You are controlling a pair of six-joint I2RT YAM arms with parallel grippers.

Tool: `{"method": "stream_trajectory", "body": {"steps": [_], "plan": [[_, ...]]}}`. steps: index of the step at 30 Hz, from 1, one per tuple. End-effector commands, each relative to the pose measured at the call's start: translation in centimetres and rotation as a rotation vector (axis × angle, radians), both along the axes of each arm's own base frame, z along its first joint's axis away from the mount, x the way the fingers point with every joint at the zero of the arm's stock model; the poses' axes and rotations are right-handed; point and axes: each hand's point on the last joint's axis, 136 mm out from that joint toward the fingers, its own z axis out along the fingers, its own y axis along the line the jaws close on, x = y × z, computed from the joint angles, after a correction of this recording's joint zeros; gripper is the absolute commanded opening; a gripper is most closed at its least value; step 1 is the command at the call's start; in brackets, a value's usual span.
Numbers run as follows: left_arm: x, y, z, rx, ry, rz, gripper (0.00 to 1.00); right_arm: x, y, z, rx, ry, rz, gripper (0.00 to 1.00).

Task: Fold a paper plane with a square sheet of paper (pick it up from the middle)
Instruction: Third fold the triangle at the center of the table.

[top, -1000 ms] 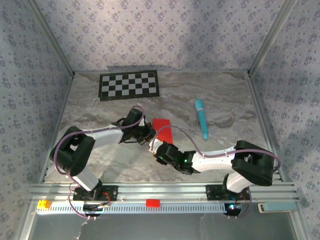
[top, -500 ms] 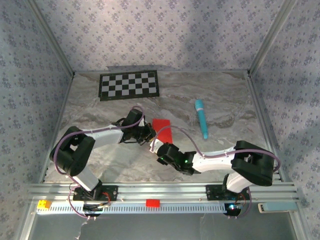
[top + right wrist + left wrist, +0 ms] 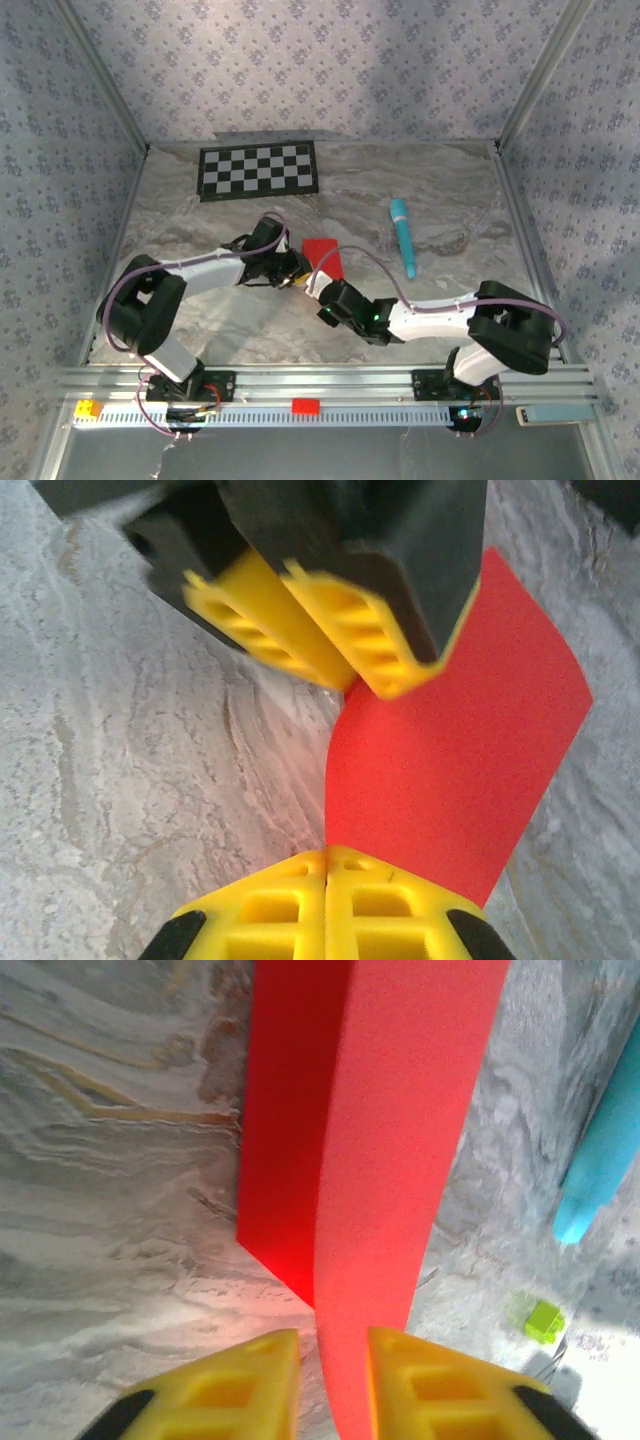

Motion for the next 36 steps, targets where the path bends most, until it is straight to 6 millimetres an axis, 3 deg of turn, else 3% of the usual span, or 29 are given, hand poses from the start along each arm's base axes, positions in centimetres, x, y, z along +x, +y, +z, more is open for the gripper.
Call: {"method": "stream_trajectory", "body": {"steps": [1, 8, 16, 22, 28, 36], "plan": [[1.0, 1.4, 2.1, 0.056, -0.056, 0.013, 0.29, -0.5, 0.3, 0.2, 0.106, 0.189, 0.001, 0.00], [2.1, 2.4, 3.8, 0.069, -0.103, 0.017, 0.30, -1.1, 0.9, -0.5, 0.281, 0.625, 0.039, 0.00], [3.9, 1.4, 4.9, 0.049, -0.142, -0.030, 0.22, -2.3, 3.0, 0.0, 0.389, 0.782, 0.129, 0.00], [5.5, -0.4, 4.5, 0.018, -0.144, -0.096, 0.18, -1.8, 2.9, -0.4, 0.403, 0.778, 0.092, 0.00], [6.4, -2.3, 3.1, -0.014, -0.118, -0.173, 0.15, -1.2, 2.6, -0.6, 0.438, 0.773, 0.064, 0.00], [6.5, -2.9, -0.9, 0.025, -0.044, -0.229, 0.11, -1.4, 2.4, -1.4, 0.442, 0.810, 0.064, 0.00]]}}
